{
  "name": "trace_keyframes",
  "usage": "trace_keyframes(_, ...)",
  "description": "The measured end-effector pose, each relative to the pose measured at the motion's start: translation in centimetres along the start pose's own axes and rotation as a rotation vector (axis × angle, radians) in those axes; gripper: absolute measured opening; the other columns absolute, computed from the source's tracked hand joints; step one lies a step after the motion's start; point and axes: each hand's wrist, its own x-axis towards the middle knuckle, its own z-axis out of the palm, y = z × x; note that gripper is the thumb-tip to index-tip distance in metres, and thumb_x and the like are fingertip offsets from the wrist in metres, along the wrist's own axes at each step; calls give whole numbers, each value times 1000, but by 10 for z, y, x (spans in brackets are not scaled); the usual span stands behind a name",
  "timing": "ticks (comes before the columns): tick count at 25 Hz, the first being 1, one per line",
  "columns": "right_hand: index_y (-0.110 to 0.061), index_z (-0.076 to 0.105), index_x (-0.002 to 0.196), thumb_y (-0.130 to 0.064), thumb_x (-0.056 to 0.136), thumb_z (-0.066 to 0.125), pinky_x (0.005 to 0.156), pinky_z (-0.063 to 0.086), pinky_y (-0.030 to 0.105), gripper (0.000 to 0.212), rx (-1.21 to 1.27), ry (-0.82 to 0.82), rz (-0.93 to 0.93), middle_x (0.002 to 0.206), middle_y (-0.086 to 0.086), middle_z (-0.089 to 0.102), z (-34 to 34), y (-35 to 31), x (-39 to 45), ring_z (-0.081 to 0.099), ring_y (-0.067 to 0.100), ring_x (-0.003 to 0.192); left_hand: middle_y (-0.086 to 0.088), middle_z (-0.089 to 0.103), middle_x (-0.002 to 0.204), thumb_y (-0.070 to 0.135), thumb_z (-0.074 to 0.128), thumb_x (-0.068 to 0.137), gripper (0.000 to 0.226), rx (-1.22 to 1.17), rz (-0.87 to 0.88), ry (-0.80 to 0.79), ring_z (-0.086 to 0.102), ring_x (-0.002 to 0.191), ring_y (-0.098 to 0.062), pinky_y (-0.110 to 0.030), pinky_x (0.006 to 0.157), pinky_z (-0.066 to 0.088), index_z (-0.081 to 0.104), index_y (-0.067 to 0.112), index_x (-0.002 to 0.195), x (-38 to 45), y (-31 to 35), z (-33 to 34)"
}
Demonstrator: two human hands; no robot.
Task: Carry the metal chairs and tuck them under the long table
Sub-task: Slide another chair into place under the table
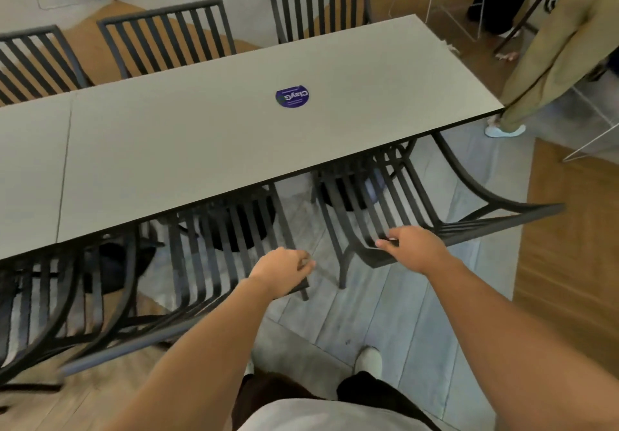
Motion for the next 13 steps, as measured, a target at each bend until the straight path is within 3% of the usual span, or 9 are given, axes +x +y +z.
trace_keyframes(6, -21, 58, 143, -66, 97, 52, 101, 49, 40, 64, 11, 2, 51, 139, 5, 63, -42, 128, -2, 57, 25, 127, 0, 73, 102, 53, 38, 106, 47, -24, 38, -19, 68, 87, -22, -43, 84, 58, 61, 23, 134, 55, 129, 13)
trace_keyframes(10, -25, 57, 144, -71, 93, 55, 101, 48, 40, 69, 0, -11, 80, 141, 3, 61, -57, 170, 12, 56, 25, 130, -1, 73, 113, 54, 39, 106, 46, 9, 91, -44, 67, 98, -23, -42, 87, 57, 62, 26, 133, 100, 167, 11)
trace_keyframes(13, -26, 58, 142, -73, 90, 59, 100, 49, 40, 70, -6, -18, 86, 139, 2, 62, -62, 187, 27, 57, 24, 127, 0, 73, 107, 54, 39, 106, 45, 55, 126, -76, 68, 92, -20, -39, 85, 57, 64, 26, 129, 132, 180, 7)
